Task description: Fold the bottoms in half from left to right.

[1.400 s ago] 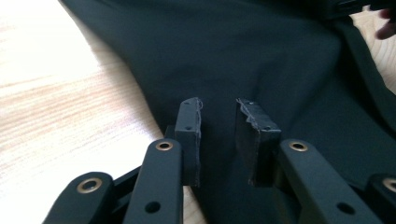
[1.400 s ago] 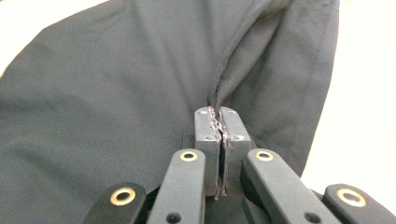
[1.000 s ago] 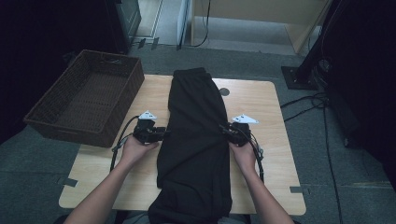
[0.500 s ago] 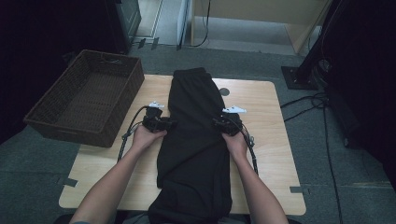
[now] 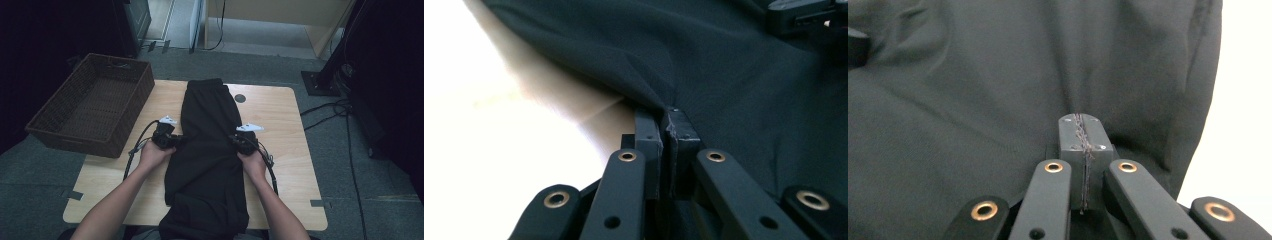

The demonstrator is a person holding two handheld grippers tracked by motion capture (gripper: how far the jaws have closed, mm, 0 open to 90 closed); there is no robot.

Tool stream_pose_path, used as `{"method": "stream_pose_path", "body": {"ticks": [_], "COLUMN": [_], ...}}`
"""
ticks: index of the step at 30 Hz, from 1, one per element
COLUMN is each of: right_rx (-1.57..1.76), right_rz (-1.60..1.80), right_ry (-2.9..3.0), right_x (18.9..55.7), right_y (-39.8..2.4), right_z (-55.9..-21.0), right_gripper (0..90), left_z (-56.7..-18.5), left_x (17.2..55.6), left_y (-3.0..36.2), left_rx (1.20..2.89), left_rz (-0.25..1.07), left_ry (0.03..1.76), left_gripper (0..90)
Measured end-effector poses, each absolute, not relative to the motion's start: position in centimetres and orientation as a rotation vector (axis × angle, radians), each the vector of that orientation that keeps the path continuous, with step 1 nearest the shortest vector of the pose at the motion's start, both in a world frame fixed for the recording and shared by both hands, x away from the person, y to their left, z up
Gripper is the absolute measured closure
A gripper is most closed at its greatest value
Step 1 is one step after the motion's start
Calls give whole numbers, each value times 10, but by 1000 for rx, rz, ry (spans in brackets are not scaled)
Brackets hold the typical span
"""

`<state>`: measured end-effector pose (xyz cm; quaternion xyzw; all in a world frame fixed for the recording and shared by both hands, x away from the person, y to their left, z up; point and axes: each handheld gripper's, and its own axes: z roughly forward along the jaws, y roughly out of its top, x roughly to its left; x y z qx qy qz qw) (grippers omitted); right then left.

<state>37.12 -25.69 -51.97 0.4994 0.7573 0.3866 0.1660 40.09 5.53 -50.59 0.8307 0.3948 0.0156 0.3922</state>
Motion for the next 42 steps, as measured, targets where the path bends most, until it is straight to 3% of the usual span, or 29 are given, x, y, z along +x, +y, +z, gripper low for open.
{"method": "stream_pose_path", "body": {"ticks": [7,12,17,20,24,32,42], "right_rx": [1411,1389,1359,1371,1400,1489,1438], "right_rz": [1124,1113,1178,1205,1213,1133,1065], "right_ry": [2204,2252,2191,2163,2120,2111,2087], "right_x": [323,299,308,322,349,385,388], "right_y": [-257,-263,-275,-281,-285,-284,-272], "right_z": [-519,-516,-503,-496,-496,-516,-521], "right_gripper": [892,837,615,559,500,488,549], "left_z": [-509,-504,-494,-490,-493,-501,-510], "left_x": [362,343,355,368,394,423,425], "left_y": [61,62,65,63,59,44,36], "left_rx": [2136,2130,2102,2099,2068,2122,2128], "left_rz": [-33,-33,-13,6,-12,14,24], "left_ry": [1006,981,985,977,978,943,932], "left_gripper": [823,680,591,517,488,482,537]}}
